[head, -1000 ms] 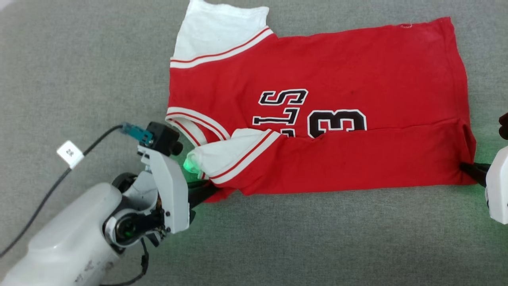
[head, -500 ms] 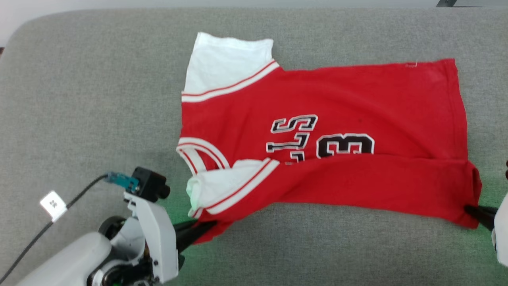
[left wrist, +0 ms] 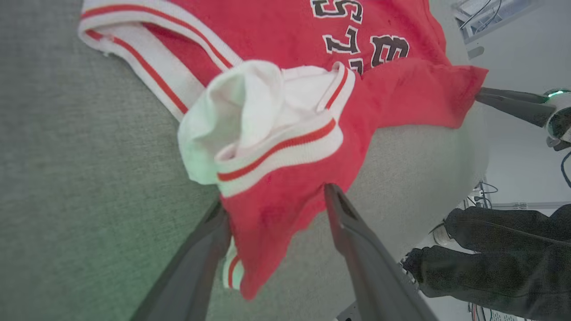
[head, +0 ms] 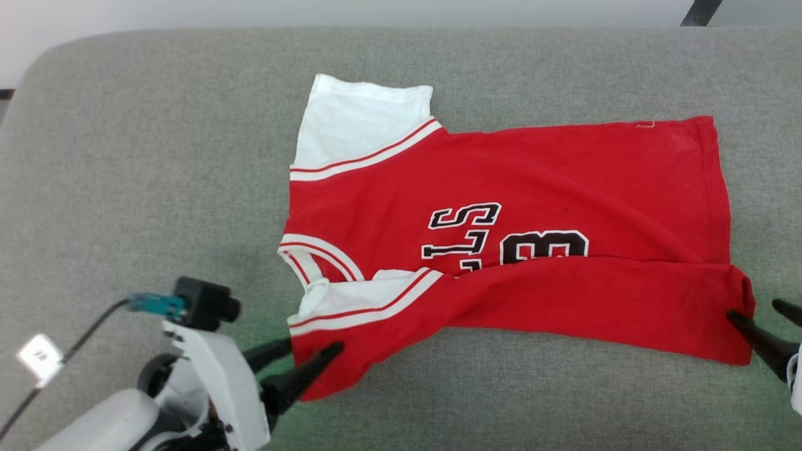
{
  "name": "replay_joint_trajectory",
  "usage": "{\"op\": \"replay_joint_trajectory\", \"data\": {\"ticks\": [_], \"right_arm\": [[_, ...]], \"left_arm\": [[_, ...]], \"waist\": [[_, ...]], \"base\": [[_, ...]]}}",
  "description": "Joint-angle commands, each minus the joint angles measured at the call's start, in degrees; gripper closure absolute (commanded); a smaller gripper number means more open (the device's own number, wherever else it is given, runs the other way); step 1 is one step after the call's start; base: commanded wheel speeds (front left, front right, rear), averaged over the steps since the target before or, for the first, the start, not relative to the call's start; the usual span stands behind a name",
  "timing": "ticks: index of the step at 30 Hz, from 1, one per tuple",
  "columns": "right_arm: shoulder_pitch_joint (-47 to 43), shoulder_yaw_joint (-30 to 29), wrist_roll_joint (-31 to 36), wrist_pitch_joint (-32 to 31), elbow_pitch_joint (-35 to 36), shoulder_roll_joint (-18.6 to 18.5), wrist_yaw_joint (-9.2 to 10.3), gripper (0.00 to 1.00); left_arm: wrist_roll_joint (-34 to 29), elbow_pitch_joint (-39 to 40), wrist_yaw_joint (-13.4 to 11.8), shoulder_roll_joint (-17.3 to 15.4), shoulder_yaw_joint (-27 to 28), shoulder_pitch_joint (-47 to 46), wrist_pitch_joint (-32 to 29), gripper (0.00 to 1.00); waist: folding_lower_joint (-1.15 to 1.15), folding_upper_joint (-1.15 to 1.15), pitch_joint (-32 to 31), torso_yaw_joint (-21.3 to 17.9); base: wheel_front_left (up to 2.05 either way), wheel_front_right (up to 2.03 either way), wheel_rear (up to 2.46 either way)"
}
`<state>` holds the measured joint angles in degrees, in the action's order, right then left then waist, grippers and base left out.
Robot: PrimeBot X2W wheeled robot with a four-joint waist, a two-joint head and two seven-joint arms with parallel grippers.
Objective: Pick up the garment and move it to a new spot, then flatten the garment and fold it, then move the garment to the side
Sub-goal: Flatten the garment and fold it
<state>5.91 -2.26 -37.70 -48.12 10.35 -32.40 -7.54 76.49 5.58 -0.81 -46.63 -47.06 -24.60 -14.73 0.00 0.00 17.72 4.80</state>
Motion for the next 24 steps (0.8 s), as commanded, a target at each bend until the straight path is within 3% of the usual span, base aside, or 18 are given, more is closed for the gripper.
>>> {"op": "replay_joint_trajectory", "data": {"ticks": [1,5,10,13,20,24], "right_arm": [[0.4,-0.5,0.6,1.0,0.6,0.6,0.08,0.00],[2.6,-2.3,2.6,7.6,1.9,3.0,0.07,0.00],[5.4,-4.0,6.3,23.3,1.0,9.5,0.07,0.00],[6.1,-3.2,8.8,32.0,-0.6,13.0,0.07,0.00],[7.9,-1.8,12.8,45.3,-4.0,18.6,0.07,0.00],[9.6,-0.9,13.7,48.7,-5.0,20.2,0.07,0.00]], "left_arm": [[0.1,0.5,-0.3,-0.5,0.9,0.9,1.5,0.00],[-0.5,1.4,-0.9,-0.6,5.0,2.3,9.2,0.00],[-3.2,-2.6,-1.4,2.3,10.6,2.7,22.2,0.00],[-5.3,-6.6,-1.4,3.7,12.7,1.0,26.8,0.00],[-12.2,-16.0,0.8,4.6,15.5,-9.2,29.1,0.00],[-15.6,-21.9,2.1,3.9,14.4,-18.0,25.5,0.00]], "waist": [[0.00,0.00,-0.5,-0.1],[0.00,0.00,-1.0,0.0],[0.00,0.00,-1.2,-0.2],[0.00,0.00,-0.9,-0.9],[0.00,0.00,1.6,-5.0],[0.00,0.00,4.1,-8.6]], "base": [[0.00,0.00,0.00],[0.00,0.00,0.00],[0.00,0.00,0.00],[0.00,0.00,0.00],[0.00,0.00,0.00],[0.00,0.00,0.00]]}}
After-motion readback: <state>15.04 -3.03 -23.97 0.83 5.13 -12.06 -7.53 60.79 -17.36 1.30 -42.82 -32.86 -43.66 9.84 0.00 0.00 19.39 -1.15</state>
